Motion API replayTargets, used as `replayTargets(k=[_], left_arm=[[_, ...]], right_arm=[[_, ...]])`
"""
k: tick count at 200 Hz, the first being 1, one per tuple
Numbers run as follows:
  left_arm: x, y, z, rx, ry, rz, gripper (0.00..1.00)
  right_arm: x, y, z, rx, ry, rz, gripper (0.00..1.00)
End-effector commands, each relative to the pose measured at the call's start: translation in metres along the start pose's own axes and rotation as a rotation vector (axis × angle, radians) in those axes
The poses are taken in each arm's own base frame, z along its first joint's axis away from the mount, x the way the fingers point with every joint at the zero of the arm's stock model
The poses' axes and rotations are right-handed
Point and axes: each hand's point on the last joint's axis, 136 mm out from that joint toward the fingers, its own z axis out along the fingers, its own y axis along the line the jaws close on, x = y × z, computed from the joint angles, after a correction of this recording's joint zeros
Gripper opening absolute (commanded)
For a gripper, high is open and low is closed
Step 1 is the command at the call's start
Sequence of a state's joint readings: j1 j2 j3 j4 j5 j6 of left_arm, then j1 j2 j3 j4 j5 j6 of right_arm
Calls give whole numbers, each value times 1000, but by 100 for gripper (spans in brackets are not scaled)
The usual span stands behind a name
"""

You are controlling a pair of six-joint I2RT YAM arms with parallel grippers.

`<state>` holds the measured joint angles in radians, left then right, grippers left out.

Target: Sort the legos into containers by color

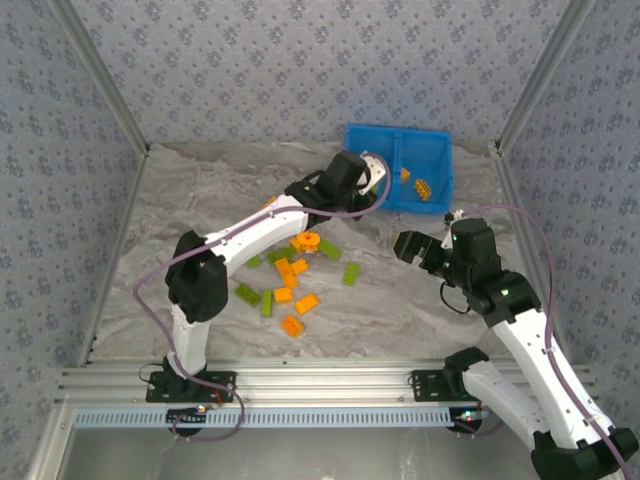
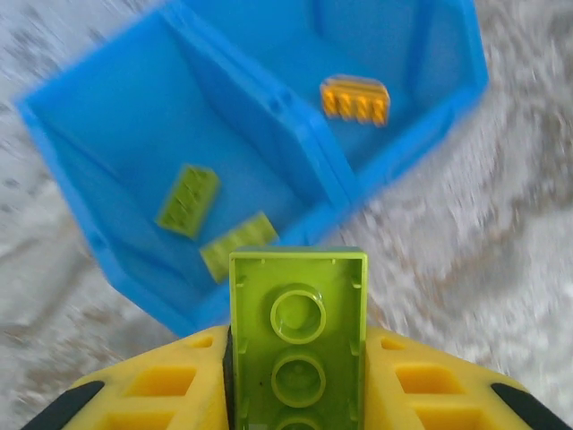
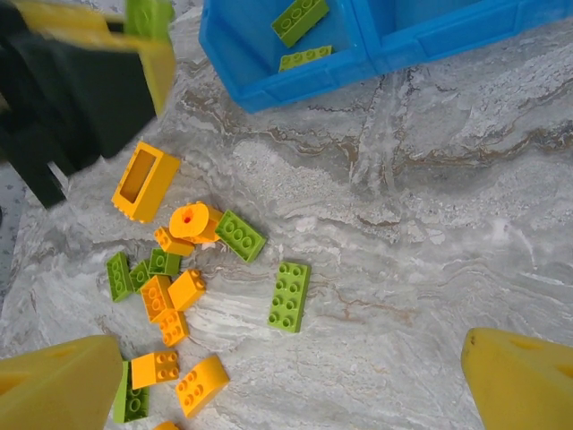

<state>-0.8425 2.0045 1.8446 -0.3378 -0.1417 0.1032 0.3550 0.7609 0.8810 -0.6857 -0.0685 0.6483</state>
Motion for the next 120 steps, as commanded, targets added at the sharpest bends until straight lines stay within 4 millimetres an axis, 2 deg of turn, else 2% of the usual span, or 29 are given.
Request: replayTargets(k=[1, 32, 73, 120], left_arm=[[-23, 24, 23, -71, -34, -29, 33], [-30, 37, 64, -79, 1, -75, 33], [-22, 59, 106, -95, -23, -192, 31], [-13, 48, 131, -41, -42, -192, 36]], right_arm=[[5, -5, -1, 14, 12, 23, 100], [5, -6, -2, 14, 7, 23, 100], [7, -7, -6, 15, 6, 18, 100], [7, -9, -10, 19, -4, 15, 100]])
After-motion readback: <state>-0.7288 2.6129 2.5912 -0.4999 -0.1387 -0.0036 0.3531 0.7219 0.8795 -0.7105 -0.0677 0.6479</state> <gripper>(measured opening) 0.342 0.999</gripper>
